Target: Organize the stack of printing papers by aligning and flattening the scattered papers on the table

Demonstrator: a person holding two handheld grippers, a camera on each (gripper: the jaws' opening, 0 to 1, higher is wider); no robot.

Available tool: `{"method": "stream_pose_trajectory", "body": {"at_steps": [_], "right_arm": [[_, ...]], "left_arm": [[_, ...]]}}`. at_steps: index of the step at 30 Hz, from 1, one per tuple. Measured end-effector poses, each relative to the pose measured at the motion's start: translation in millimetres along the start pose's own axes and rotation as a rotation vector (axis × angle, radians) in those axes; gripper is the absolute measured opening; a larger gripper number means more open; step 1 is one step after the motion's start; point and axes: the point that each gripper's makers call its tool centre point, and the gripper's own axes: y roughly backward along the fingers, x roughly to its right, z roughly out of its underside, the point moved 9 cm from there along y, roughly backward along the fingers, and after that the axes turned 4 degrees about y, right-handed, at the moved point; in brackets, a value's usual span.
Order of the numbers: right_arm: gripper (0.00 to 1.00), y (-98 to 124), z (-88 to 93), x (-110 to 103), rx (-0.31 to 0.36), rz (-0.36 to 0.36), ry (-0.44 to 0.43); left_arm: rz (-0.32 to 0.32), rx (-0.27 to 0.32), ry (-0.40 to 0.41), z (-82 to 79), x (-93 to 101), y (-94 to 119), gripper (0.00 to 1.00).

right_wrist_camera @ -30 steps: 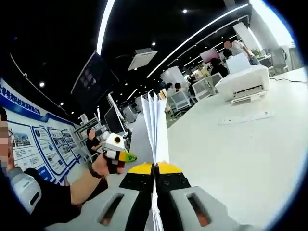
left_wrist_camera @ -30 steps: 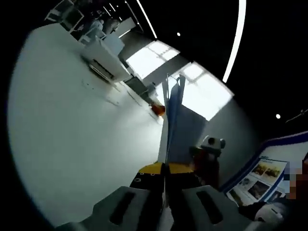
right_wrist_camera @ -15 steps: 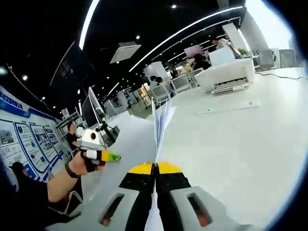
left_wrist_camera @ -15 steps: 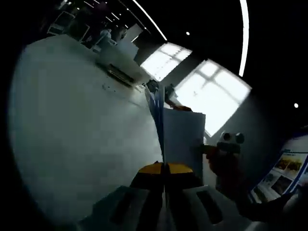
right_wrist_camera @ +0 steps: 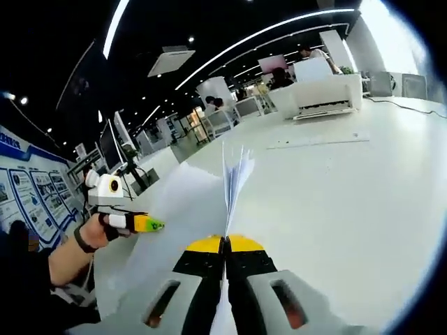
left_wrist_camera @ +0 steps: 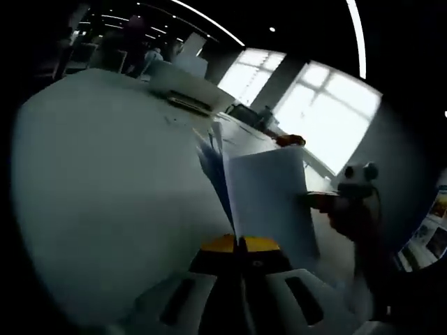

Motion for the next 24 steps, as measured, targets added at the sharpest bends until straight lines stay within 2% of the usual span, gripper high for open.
{"method": "stream_pose_trajectory", "body": {"at_steps": [11, 24], "right_arm": [[0.00, -3.0, 7.9, 7.5, 0.043, 0.012, -0.036], [0.00, -6.4, 16.7, -3.5, 0.049, 0.068, 0.024]], "left_arm": [[0.008, 0.006, 0.031, 4.7, -6.4, -4.0, 0.06], [-0.023, 0.015, -0.013, -2.3, -18.3, -10.5, 0.06]]}}
